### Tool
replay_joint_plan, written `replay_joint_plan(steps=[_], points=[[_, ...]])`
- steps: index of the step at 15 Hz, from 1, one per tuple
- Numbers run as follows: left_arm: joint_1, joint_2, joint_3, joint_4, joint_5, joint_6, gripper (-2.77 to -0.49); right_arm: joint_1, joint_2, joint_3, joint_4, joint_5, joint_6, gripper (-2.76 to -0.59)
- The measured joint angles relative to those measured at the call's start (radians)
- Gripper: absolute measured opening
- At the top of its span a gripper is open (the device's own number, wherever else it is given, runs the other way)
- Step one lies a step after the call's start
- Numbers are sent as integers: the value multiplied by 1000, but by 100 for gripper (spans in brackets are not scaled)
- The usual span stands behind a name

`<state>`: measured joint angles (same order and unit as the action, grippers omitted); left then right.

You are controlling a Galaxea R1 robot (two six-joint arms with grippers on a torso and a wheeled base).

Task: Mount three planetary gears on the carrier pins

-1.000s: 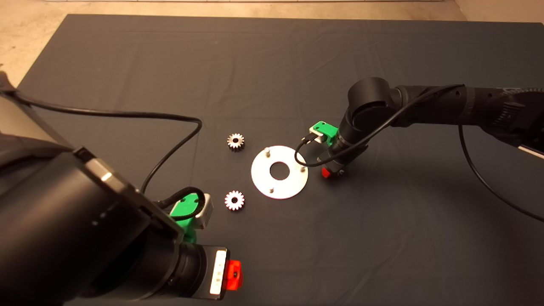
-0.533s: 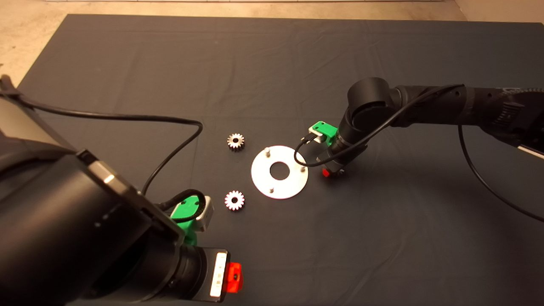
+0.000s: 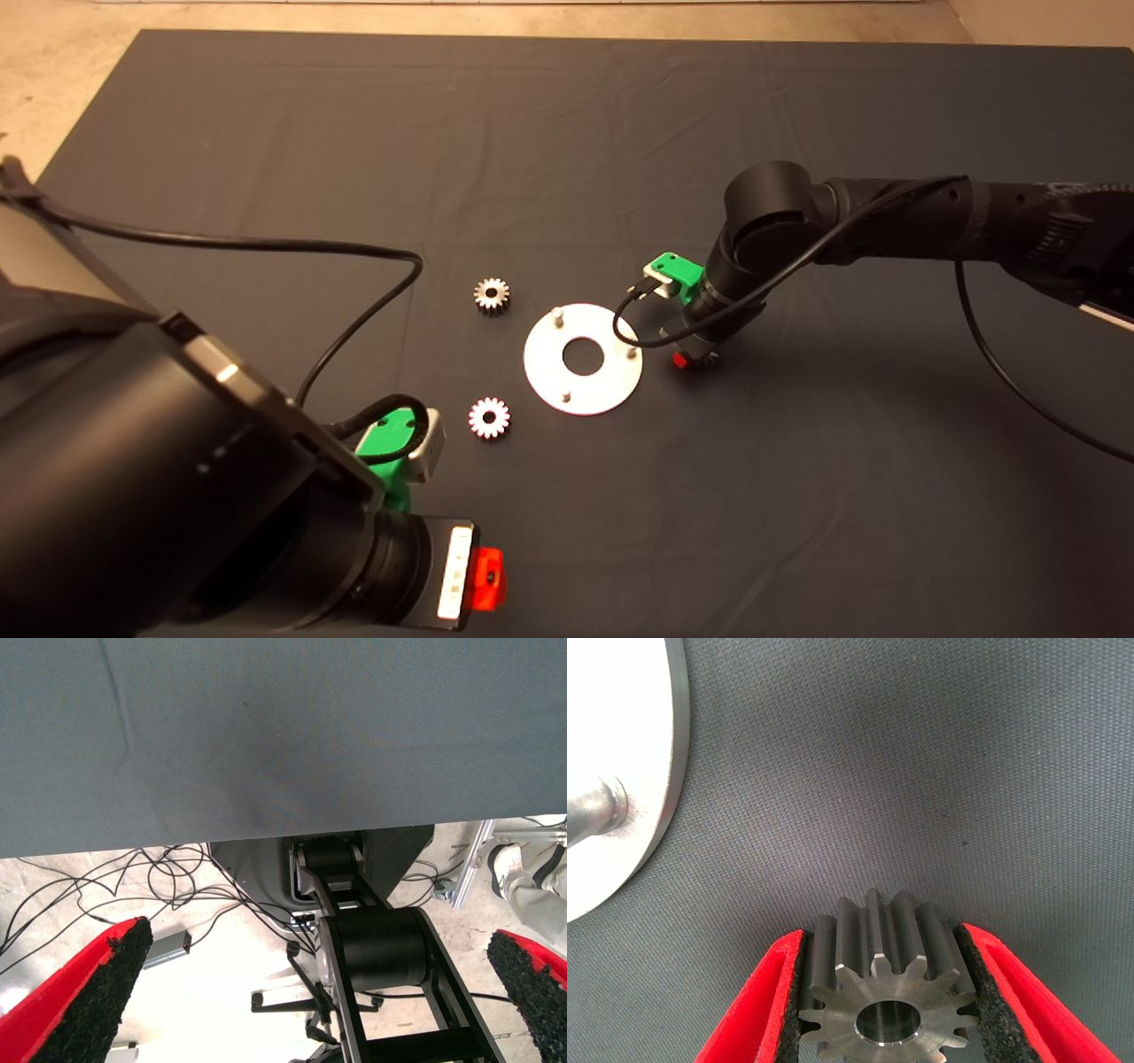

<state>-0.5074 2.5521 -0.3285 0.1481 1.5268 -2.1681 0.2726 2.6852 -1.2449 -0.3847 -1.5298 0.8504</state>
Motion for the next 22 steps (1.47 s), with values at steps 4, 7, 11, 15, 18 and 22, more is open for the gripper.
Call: replay_joint_plan(steps=[4,7,11,15,18,22], points=[[2,0,0,0,0,0,-50,1,0,0,0,0,0,-222],[5,0,0,0,0,0,-50,3,-1,0,0,0,0,-224],[5,0,0,0,0,0,-50,17,-1,0,0,0,4,-225],[5,0,0,0,0,0,-50,50,0,0,2,0,7,-225],[6,0,0,0,0,0,-50,63,15,0,4,-1,8,-225],[17,0,0,0,0,0,-50,77,73,0,6,1,11,-225]])
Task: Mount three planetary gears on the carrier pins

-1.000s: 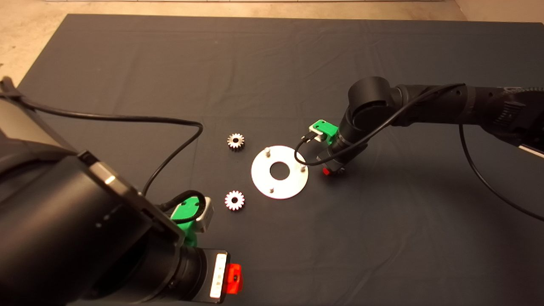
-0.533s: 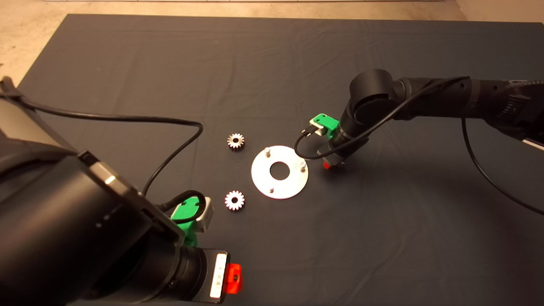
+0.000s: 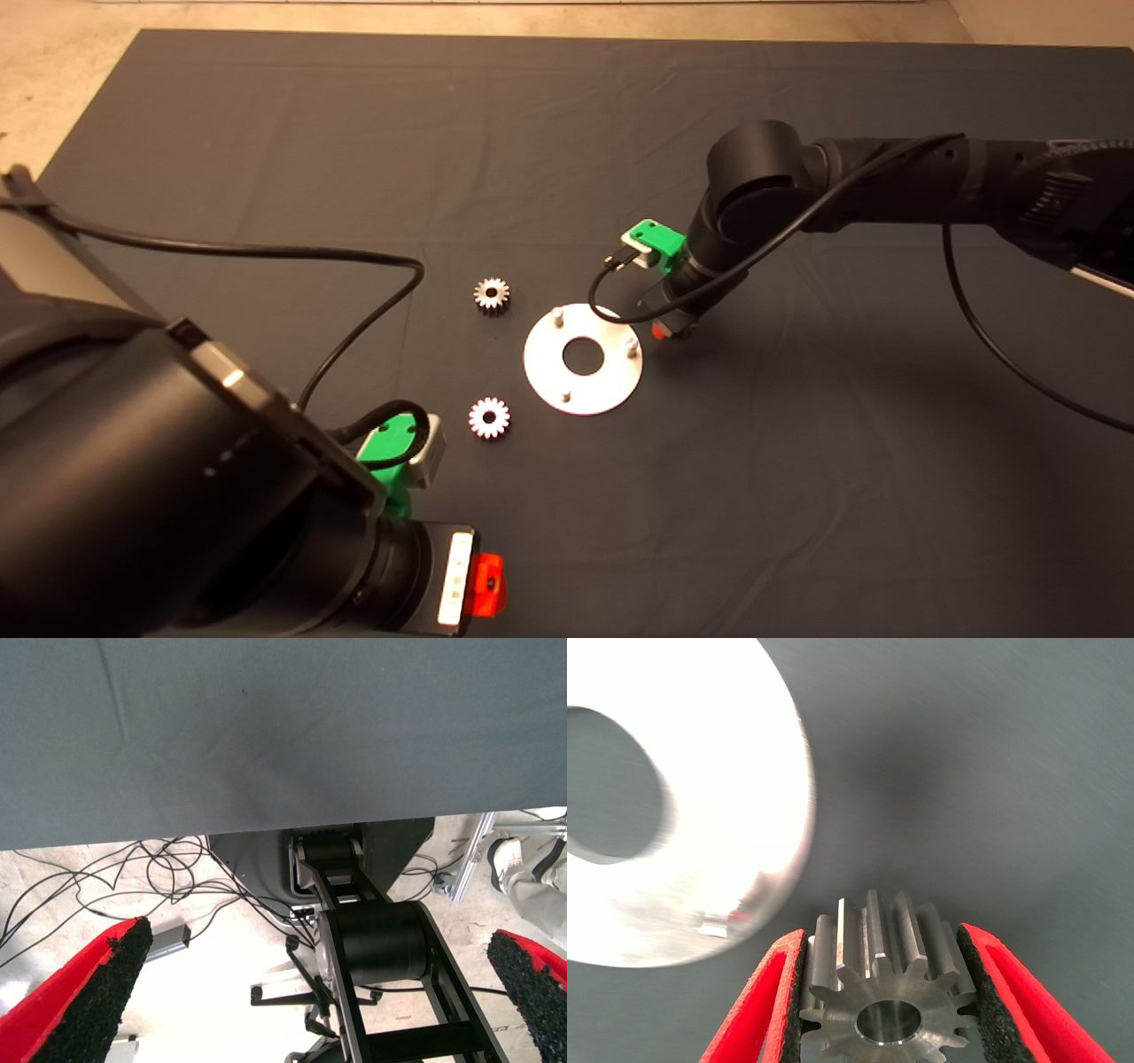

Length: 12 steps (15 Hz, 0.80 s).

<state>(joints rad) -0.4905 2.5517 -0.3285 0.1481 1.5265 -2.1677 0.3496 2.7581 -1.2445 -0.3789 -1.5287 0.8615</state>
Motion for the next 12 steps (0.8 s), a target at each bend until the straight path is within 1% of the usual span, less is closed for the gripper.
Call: replay_joint_plan(steps=[3,5,10,12], points=[[0,0,0,1,0,0,-50,0,22,0,1,2,0,-225],[0,0,0,0,0,0,-50,0,32,0,1,0,4,-226],[0,0,1,0,0,0,-50,5,68,-1,1,-2,12,-226],[6,0,1,0,0,0,-50,5,88,-9,1,-1,16,-225]])
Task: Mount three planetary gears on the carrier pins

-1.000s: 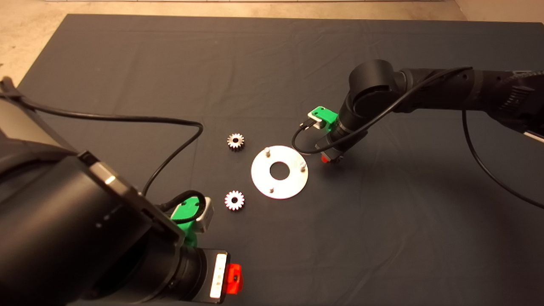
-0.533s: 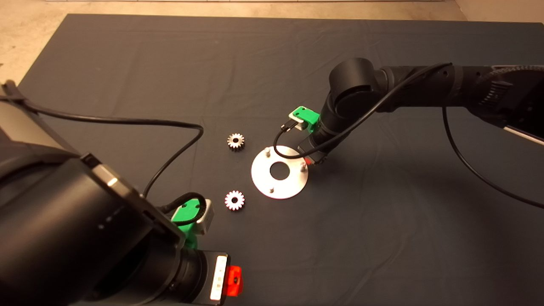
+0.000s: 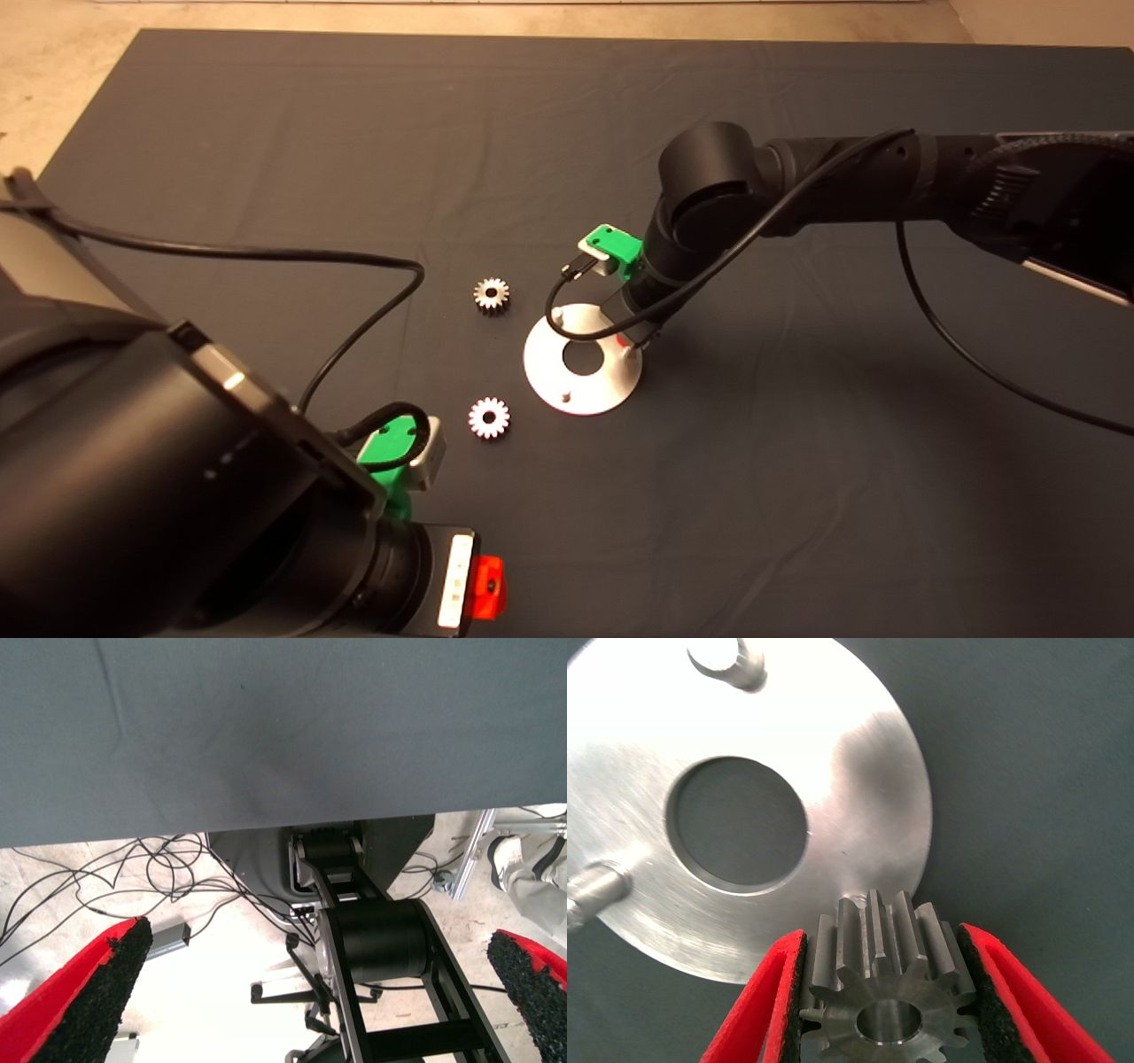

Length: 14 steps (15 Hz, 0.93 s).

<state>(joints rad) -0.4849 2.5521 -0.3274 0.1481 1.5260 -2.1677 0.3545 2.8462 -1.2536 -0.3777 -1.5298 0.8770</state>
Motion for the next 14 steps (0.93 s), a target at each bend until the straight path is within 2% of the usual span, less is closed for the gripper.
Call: replay_joint_plan(steps=[3,14], points=[[0,0,0,1,1,0,-50,0,19,-13,0,1,3,-226],[0,0,0,0,1,8,-50,-3,21,-22,0,0,3,-226]])
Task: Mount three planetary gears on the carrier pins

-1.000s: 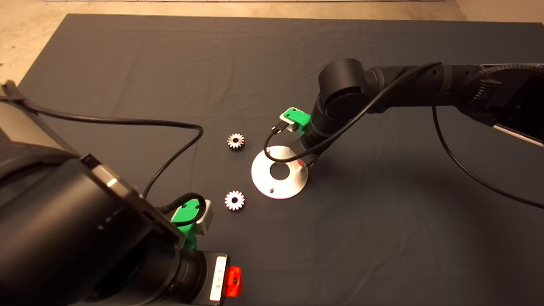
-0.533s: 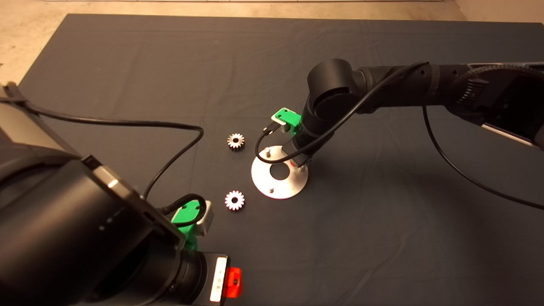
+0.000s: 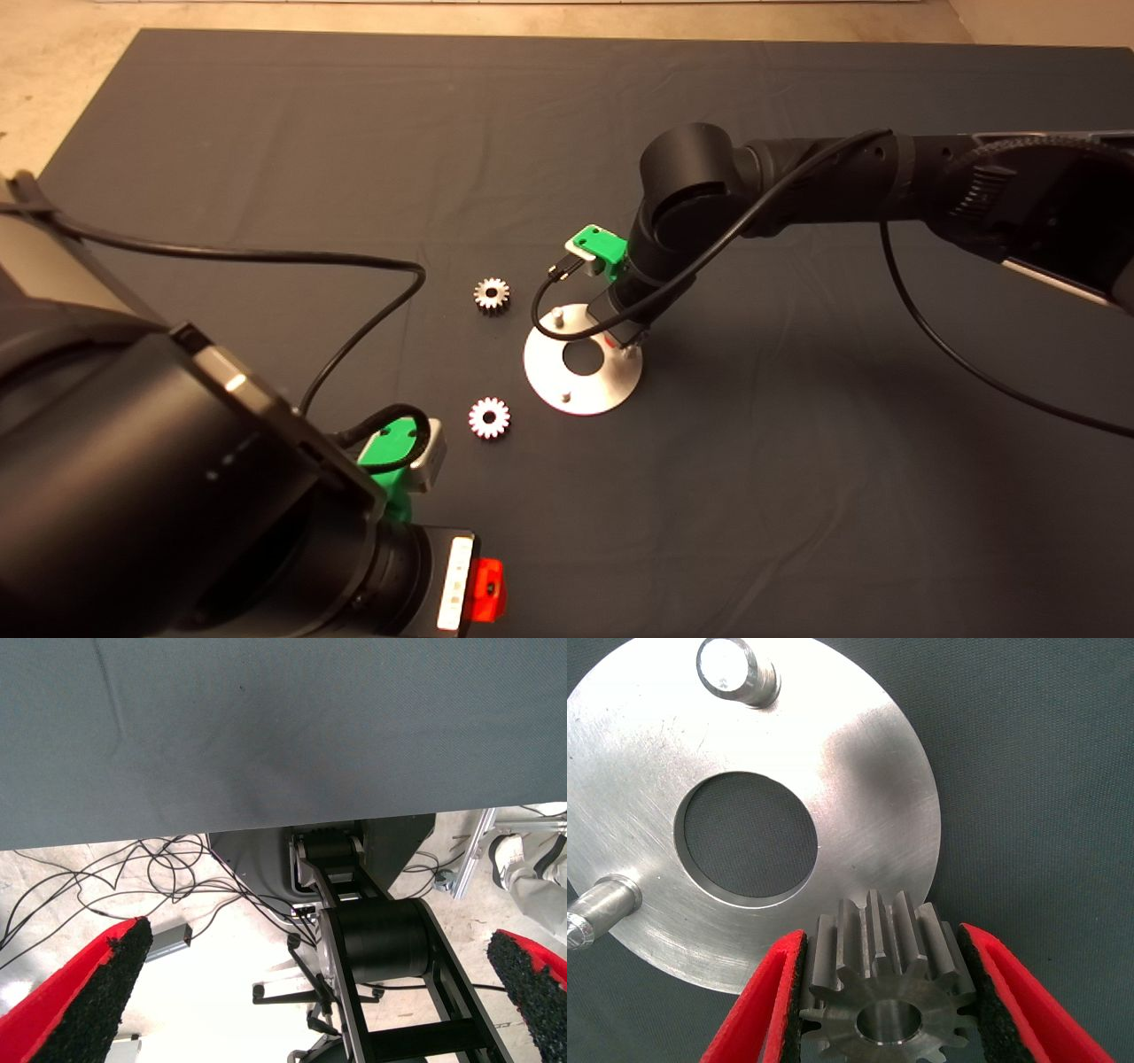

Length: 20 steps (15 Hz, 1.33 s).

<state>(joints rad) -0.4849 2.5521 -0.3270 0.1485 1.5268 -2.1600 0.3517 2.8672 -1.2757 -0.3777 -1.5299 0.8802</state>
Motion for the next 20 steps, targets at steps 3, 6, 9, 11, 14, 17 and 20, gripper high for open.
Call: replay_joint_plan(steps=[3,6,9,11,14,17,20], points=[[0,0,0,0,0,2,-50,0,0,0,0,0,0,-226],[0,0,0,0,0,3,-50,0,0,0,0,0,0,-225],[0,0,0,0,0,3,-50,0,0,0,0,0,0,-226],[0,0,0,0,0,3,-50,-1,0,0,0,0,0,-226],[9,0,3,0,0,3,-50,-8,0,0,0,0,0,-225],[11,0,3,0,0,4,-50,-8,0,-1,2,1,0,-226],[11,0,4,0,0,3,-50,-9,0,-1,3,0,0,-226]])
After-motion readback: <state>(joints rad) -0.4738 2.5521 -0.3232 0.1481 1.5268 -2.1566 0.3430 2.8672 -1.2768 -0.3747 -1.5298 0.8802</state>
